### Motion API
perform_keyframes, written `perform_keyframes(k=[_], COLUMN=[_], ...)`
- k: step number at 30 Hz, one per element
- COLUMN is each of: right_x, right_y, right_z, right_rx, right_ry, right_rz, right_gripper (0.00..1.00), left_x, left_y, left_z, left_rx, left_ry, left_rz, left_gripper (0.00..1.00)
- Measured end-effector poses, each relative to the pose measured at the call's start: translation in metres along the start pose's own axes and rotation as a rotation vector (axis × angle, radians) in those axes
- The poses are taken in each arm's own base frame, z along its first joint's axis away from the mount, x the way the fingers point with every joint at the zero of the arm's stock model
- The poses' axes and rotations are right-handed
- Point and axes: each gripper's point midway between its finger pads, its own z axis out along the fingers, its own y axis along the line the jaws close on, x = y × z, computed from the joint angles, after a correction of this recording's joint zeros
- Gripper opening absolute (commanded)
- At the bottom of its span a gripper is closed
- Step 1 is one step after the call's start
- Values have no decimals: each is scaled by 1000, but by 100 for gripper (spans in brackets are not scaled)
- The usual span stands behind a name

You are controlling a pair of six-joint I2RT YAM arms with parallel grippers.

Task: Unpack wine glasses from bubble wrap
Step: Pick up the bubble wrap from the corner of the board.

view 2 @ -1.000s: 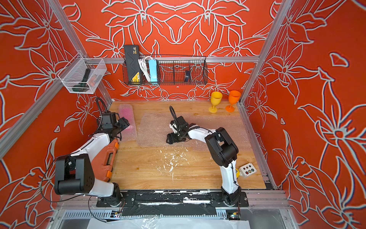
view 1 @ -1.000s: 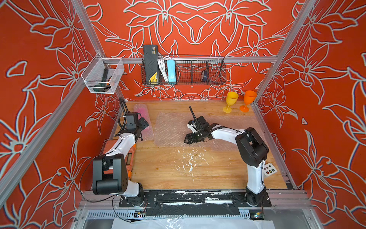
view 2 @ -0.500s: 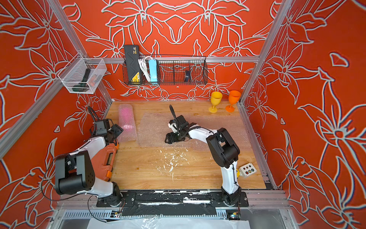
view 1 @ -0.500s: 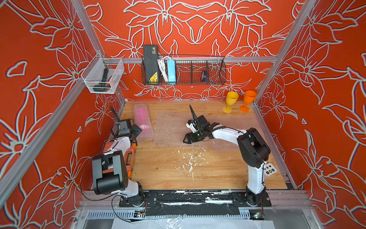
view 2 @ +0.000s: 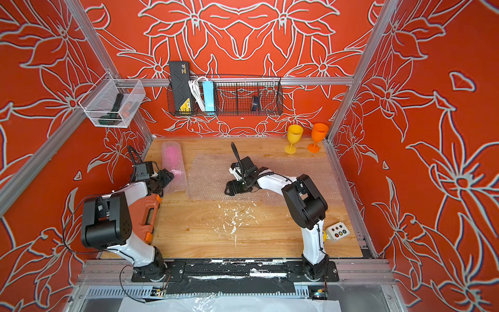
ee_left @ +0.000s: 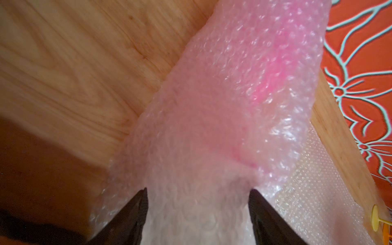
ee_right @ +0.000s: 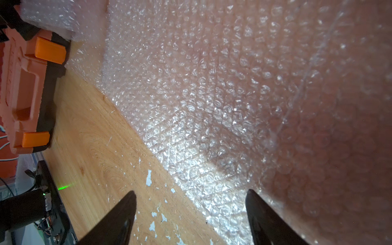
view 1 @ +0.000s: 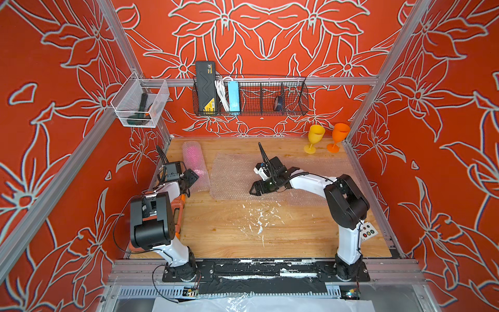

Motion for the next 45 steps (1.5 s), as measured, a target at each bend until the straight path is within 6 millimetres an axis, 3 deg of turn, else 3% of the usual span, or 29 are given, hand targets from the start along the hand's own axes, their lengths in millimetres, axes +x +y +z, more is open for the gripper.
perform_keyframes(k=[2, 5, 7, 8, 10, 12, 17, 21, 36, 45], right_x=[-1, 0, 0, 0, 0, 0, 0, 0, 0, 0], right_y=[0, 0, 0, 0, 0, 0, 0, 0, 1, 1], right_z=[-1, -1, -1, -1, -1, -1, -1, -1, -1, -1], right_rx=[0, 0, 0, 0, 0, 0, 0, 0, -1, -1], right_ry=[-2, -2, -2, -2, -2, -2, -2, -2, -2, -1], right_rz=[-1, -1, -1, -1, -1, -1, -1, -1, -1, 0], right_gripper=[81, 81, 81, 81, 81, 82, 81, 82, 82, 82], left_x=[-1, -2, -5, -5, -8, -11, -17, -23, -36, -30], left_y=[1, 3, 3, 4, 2, 1, -2, -5, -14, -22], left_z=[0, 0, -2, -3, -6, -9, -16, -24, -50, -50], left_rx=[-6, -17, -24, -27, -26, -24, -24, -21, -2, -6], left_ry=[-6, -13, -23, -28, -39, -51, -79, -104, -178, -176], left_rz=[-2, -2, 0, -2, 2, 5, 12, 19, 39, 93], left_gripper=[50, 38, 38, 32, 31, 21, 13, 0, 0, 0])
